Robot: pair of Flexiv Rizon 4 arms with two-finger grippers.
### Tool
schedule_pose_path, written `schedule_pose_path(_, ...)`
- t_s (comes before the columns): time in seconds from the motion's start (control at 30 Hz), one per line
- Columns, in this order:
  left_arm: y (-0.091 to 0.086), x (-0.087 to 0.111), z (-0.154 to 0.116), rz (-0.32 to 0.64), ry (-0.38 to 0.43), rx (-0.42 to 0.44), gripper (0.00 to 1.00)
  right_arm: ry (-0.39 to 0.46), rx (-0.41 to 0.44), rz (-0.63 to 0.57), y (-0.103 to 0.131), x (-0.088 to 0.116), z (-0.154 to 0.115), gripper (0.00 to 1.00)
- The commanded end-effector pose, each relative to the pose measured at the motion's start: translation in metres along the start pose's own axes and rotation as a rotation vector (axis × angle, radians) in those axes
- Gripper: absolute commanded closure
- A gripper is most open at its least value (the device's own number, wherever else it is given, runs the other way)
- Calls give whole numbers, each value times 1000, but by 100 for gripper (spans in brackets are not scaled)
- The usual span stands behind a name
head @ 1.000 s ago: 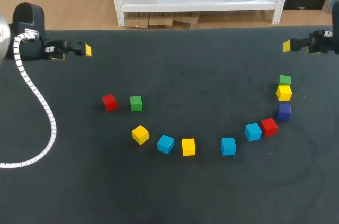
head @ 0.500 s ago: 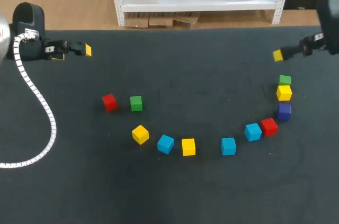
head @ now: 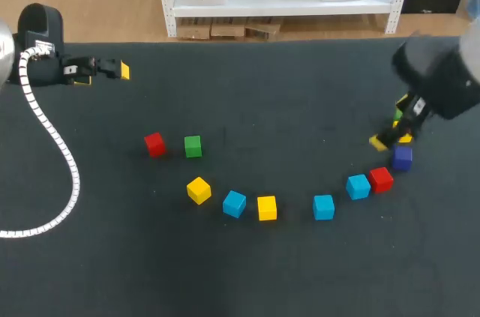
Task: Place the blue cubes, place green cubes on the blue cubes, place the yellow cubes on the green cubes, then place the red cubes on the yellow cubes, and place purple cube on the red cubes.
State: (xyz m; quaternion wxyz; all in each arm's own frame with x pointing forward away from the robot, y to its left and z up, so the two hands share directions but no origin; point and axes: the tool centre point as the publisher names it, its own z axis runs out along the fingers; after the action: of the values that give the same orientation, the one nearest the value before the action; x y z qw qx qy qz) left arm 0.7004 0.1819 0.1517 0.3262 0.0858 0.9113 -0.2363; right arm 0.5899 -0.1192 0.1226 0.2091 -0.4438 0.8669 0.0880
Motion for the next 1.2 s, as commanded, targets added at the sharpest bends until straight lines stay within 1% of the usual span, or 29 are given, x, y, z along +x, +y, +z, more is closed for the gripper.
schedule_pose_path(0.03,2,1,0,2,-6,11,0,105,18,-224,17,5,6,0)
schedule_pose_path(0.13,2,1,0,2,-6,11,0,170,-14,-352,30,15,12,0)
schedule_pose_path(0.27,2,1,0,2,-6,11,0,232,-78,-458,36,27,19,0)
schedule_pose_path(0.33,2,1,0,2,-6,11,0,249,-117,-489,36,31,23,0)
schedule_pose_path(0.4,2,1,0,2,-6,11,0,267,-138,-524,36,35,27,0)
schedule_pose_path(0.47,2,1,0,2,-6,11,0,270,-197,-575,36,38,31,0)
schedule_pose_path(0.57,2,1,0,2,-6,11,0,290,-215,-671,38,42,40,0)
schedule_pose_path(0.67,2,1,0,2,-6,11,0,292,-251,-724,43,41,48,0)
schedule_pose_path(0.77,2,1,0,2,-6,11,0,304,-274,-760,45,39,57,0)
schedule_pose_path(0.97,2,1,0,2,-6,11,0,321,-342,-777,49,38,74,0)
schedule_pose_path(1.1,2,1,0,2,-6,11,0,349,-347,-789,49,41,91,0)
schedule_pose_path(1.2,2,1,0,2,-6,11,0,355,-352,-792,48,40,100,0)
